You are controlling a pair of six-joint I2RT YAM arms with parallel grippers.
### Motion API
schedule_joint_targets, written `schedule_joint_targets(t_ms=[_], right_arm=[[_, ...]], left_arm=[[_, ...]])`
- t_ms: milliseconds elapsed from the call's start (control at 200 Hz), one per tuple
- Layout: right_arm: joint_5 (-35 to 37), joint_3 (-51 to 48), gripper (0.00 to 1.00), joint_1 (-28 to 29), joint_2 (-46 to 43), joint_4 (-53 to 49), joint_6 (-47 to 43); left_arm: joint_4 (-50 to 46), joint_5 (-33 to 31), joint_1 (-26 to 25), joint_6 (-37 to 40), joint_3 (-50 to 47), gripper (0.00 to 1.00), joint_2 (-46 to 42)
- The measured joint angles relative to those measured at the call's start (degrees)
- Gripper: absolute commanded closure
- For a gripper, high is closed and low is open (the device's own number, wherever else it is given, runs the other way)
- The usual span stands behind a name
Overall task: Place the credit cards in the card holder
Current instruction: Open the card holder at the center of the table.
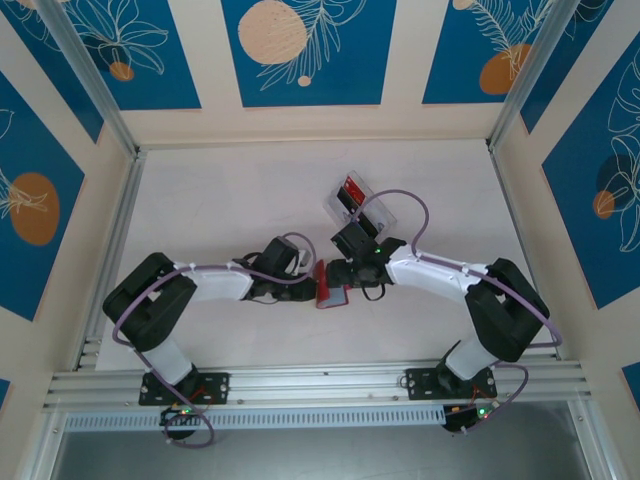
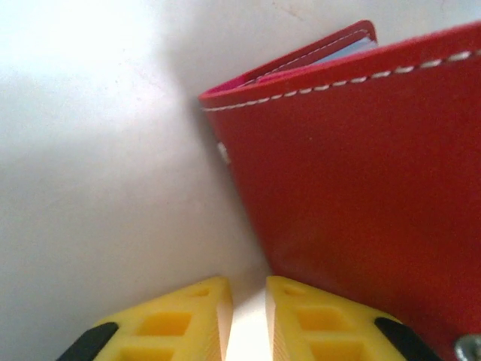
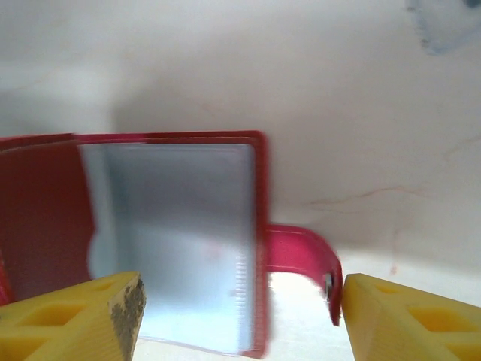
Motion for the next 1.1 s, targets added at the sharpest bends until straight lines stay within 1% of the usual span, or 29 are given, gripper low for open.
schedule_joint_targets(t_ms=[130, 180, 265, 435, 525, 610, 665, 745, 845, 975, 1100], right_arm=[[-4.2, 0.0, 0.36, 0.3, 0.3, 3.6, 0.0], [-5.0, 0.0, 0.41, 0.4, 1.0, 4.4, -0.1], [-6.2, 0.0, 0.46, 0.5, 2.4, 5.5, 0.1], [-7.0, 0.5, 0.53, 1.7, 5.7, 6.1, 0.2], [-7.0, 1.4, 0.59, 2.3, 7.5, 6.1, 0.3], [-6.8, 3.0, 0.66, 3.0, 9.9, 6.2, -0.1], [-6.6, 3.6, 0.71, 3.6, 11.1, 6.3, 0.2], [-6.6, 4.7, 0.79, 4.4, 12.9, 6.4, -0.4], [-6.8, 5.9, 0.83, 4.9, 14.3, 6.4, -0.7], [-6.9, 6.1, 0.84, 5.5, 14.5, 6.7, -0.9], [-7.2, 5.5, 0.81, 5.5, 14.2, 7.4, -1.2]], left_arm=[[-0.7, -0.6, -0.1, -1.2, 0.5, 0.63, -0.3], [-1.1, -1.7, -0.1, -1.8, 0.3, 0.60, -1.1], [-2.3, -4.6, 0.2, -3.2, -1.2, 0.55, -3.7], [-8.8, -11.2, 1.0, -4.7, -3.6, 0.55, -12.0], [-12.5, -14.3, 2.0, -5.1, -4.3, 0.56, -16.6], [-14.8, -15.8, 2.7, -4.9, -4.4, 0.60, -19.9], [-15.7, -16.0, 2.8, -4.4, -4.3, 0.64, -20.9], [-16.3, -15.5, 2.8, -3.6, -3.5, 0.70, -20.8], [-16.3, -14.2, 2.8, -2.8, -1.9, 0.80, -19.4], [-14.8, -12.1, 2.8, -1.6, 0.8, 0.88, -15.0], [-12.3, -9.6, 2.8, -1.4, 2.1, 0.91, -9.7]])
